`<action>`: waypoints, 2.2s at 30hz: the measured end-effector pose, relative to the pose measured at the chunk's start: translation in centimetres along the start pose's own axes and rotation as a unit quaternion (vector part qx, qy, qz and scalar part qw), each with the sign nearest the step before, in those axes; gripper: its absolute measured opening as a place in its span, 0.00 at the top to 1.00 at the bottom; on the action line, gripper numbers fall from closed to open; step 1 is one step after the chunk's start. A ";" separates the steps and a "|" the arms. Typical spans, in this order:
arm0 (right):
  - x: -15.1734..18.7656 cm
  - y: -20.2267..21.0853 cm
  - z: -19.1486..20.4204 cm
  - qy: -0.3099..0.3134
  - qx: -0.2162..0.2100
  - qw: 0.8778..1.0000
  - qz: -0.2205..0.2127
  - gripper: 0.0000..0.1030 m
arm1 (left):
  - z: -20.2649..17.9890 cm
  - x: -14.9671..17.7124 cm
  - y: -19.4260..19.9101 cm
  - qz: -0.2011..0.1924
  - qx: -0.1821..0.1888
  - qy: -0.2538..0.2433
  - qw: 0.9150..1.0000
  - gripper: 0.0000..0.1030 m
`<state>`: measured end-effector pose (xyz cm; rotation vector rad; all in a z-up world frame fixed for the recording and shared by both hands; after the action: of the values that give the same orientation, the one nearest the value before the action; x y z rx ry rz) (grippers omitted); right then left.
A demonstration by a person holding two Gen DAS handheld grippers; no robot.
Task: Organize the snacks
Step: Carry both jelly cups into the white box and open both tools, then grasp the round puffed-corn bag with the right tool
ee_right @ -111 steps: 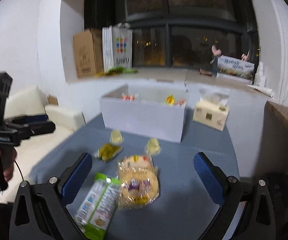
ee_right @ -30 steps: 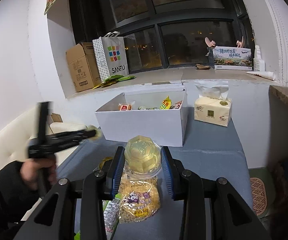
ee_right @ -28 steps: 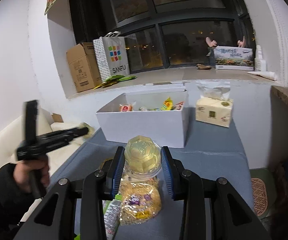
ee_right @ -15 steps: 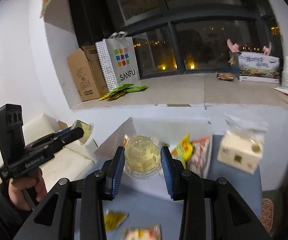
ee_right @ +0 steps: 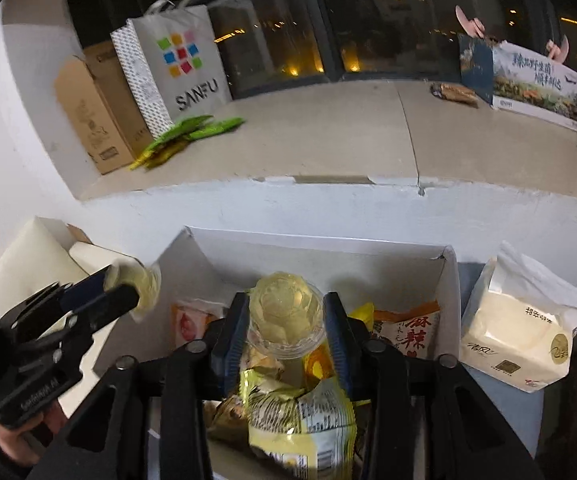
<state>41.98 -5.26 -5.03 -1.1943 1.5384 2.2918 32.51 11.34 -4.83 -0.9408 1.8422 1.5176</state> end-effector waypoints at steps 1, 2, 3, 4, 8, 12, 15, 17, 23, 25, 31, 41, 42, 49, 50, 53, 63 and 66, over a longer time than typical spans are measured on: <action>-0.1 0.0 -0.2 -0.004 0.010 1.000 -0.006 0.00 | 0.1 0.1 0.4 -0.004 -0.003 -0.003 1.000 0.00; -0.2 0.2 -0.4 -0.006 0.019 1.000 -0.016 0.00 | 0.2 0.3 0.6 -0.003 -0.003 -0.006 1.000 0.00; -0.2 0.6 -0.6 -0.007 0.040 0.999 -0.025 0.00 | 0.1 0.5 1.1 0.002 0.002 -0.006 1.000 0.00; -0.2 0.9 -0.9 -0.010 0.051 0.998 -0.034 0.00 | 0.0 0.6 1.4 0.005 0.001 -0.008 1.000 0.00; -0.1 3.0 -1.6 -0.027 0.038 0.997 -0.055 0.00 | -1.1 0.5 4.1 -0.016 -0.003 -0.022 1.000 0.00; 0.1 6.5 -1.2 -0.012 0.036 0.996 -0.087 0.00 | -3.2 0.6 8.2 -0.047 0.000 -0.034 0.998 0.00; 0.7 10.0 -0.5 0.005 0.031 0.993 -0.116 0.00 | -4.6 0.9 11.1 -0.063 0.009 -0.037 0.997 0.00; 1.5 12.5 -0.2 0.011 0.024 0.990 -0.135 0.00 | -5.8 1.7 13.1 -0.069 0.011 -0.043 0.997 0.00; 7.1 20.1 1.6 0.065 0.017 0.980 -0.187 0.00 | -8.4 6.2 18.7 -0.088 0.035 -0.045 0.995 0.00; 9.5 21.8 2.0 0.083 0.011 0.977 -0.196 0.00 | -8.9 8.5 20.1 -0.092 0.034 -0.036 0.994 0.00; 18.8 25.6 2.4 0.106 0.017 0.971 -0.213 0.00 | -9.2 16.6 22.3 -0.079 0.057 -0.007 0.995 0.00; 29.6 22.3 0.7 0.123 0.056 0.986 -0.096 0.00 | -7.5 20.3 22.0 -0.058 0.053 0.061 0.995 0.00; 29.6 21.9 0.6 0.121 0.056 0.987 -0.089 0.00 | -7.3 20.2 22.2 -0.062 0.051 0.066 0.995 0.00; 29.4 18.0 1.7 0.133 0.051 0.989 -0.038 0.00 | -7.3 20.5 22.2 -0.058 0.037 0.062 0.996 0.00; 29.6 17.4 2.1 0.140 0.048 0.989 -0.032 0.00 | -7.3 20.5 22.1 -0.057 0.037 0.061 0.996 0.00; 29.5 15.5 2.8 0.157 0.052 0.986 -0.013 0.00 | -7.3 20.6 22.1 -0.056 0.036 0.059 0.996 0.00; 28.6 10.1 2.2 0.142 0.033 0.988 0.048 0.00 | -6.7 21.1 21.7 -0.050 0.033 0.070 0.996 0.00; 28.5 8.9 2.5 0.138 0.025 0.988 0.059 0.00 | -6.7 21.2 21.5 -0.047 0.031 0.071 0.996 0.00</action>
<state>16.84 -15.95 -17.32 -1.4984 1.7926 2.2156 2.67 3.74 -7.73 -1.1138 1.9037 1.3594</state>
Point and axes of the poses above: each gripper's, at about its wrist camera, not at the fingertips, and y roughly against the way its jaws point, z to its left, x to its underside, the point moved 2 cm from there along -y, roughly the way its jaws point, and after that the axes turned 7 degrees about x, right-handed, at the moved point
